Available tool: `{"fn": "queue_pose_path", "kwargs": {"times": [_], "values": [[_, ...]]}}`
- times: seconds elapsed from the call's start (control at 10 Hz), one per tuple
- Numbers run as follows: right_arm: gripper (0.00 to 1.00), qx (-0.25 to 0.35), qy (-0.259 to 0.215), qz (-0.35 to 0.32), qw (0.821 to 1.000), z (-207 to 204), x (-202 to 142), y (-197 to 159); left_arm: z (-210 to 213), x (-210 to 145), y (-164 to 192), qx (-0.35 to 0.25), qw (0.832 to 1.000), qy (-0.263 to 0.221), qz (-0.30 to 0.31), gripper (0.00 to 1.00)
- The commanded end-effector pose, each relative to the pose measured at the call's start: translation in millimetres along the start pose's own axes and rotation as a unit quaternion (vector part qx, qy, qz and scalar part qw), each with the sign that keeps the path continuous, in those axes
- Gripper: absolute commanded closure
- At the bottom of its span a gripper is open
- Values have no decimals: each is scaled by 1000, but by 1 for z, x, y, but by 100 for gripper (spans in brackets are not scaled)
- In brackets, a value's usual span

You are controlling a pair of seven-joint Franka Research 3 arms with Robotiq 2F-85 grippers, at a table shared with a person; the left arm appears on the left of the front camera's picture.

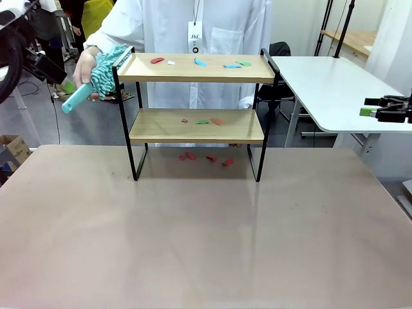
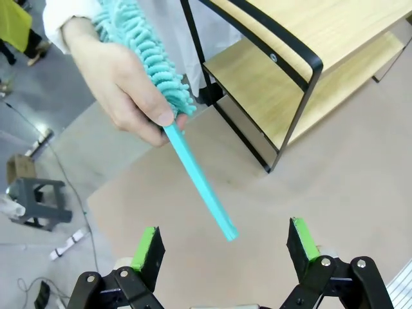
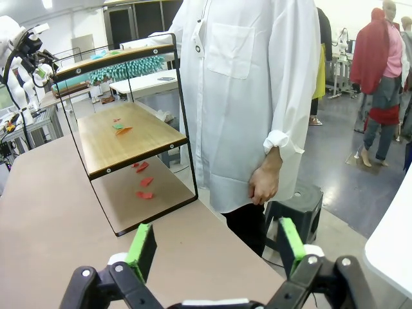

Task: Clean the shelf.
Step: Pick up the Duster handed by the human.

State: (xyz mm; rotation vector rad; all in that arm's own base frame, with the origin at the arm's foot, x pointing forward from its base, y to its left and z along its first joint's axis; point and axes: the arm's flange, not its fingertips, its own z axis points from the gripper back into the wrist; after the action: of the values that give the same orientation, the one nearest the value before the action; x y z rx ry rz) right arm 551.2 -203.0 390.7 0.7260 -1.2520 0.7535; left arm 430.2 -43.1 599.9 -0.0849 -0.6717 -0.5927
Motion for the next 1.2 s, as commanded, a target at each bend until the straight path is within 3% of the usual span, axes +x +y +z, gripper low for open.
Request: {"fn": "queue_pose_path", "kwargs": {"times": [0.0,0.5,1.0,1.1], "values": [[0,1,0,3,1000,-2,3,1,-12,3,-13,43,999,-1,26,0],[0,1,0,3,1000,-2,3,1,-44,-2,-27,122,991,6,63,0],[0,1,0,3,1000,-2,3,1,-66,-5,-27,117,989,14,89,0],[0,1,0,3,1000,-2,3,1,-67,-5,-25,119,987,6,104,26]]}}
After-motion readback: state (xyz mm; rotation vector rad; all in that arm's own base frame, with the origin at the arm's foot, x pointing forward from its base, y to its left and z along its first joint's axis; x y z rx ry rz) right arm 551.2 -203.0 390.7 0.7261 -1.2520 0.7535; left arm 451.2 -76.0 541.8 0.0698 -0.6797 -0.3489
